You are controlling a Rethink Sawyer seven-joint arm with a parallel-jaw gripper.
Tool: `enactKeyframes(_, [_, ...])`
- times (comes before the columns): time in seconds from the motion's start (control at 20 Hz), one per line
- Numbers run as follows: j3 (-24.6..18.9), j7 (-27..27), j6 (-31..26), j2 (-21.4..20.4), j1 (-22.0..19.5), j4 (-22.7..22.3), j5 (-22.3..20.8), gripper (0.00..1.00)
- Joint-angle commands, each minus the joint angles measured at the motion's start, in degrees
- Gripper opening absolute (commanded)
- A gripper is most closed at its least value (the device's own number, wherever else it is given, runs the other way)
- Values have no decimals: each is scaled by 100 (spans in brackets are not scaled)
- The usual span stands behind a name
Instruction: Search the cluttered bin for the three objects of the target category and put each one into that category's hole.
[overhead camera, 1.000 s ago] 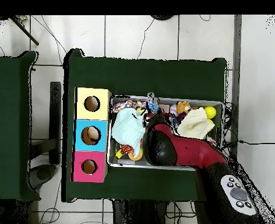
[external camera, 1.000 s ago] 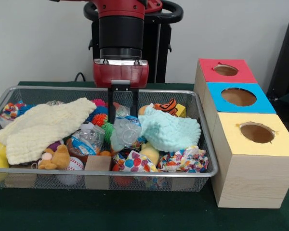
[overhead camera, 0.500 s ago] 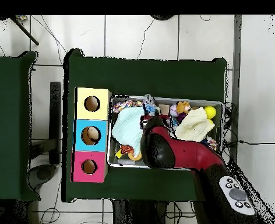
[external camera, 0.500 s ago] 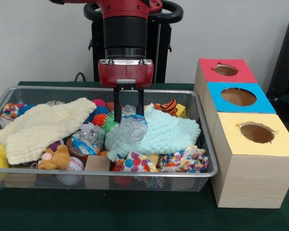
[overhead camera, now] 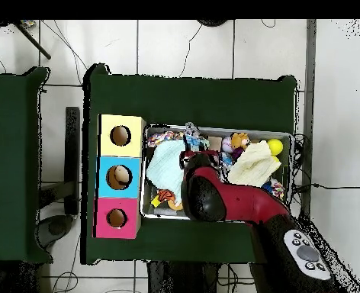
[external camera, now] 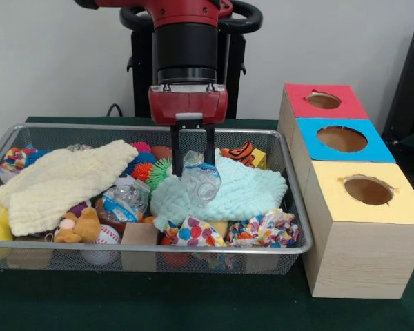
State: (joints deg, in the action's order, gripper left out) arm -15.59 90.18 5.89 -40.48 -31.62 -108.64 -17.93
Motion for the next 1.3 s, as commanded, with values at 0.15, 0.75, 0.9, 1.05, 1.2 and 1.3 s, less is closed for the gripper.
enactKeyframes(0.15, [-311,983,638,-21,67,-265,-307,0])
enactKeyframes(0.75, [-95,1126,1237,-395,395,-434,-238,0])
enactKeyframes(0.9, [-91,1146,1361,-559,476,-494,-227,0])
enactKeyframes(1.05, [-81,1225,1368,-730,549,-600,-102,0])
enactKeyframes(1.2, [-5,1272,1423,-792,673,-658,29,0])
enactKeyframes(1.3, [8,1265,1536,-693,614,-653,-32,0])
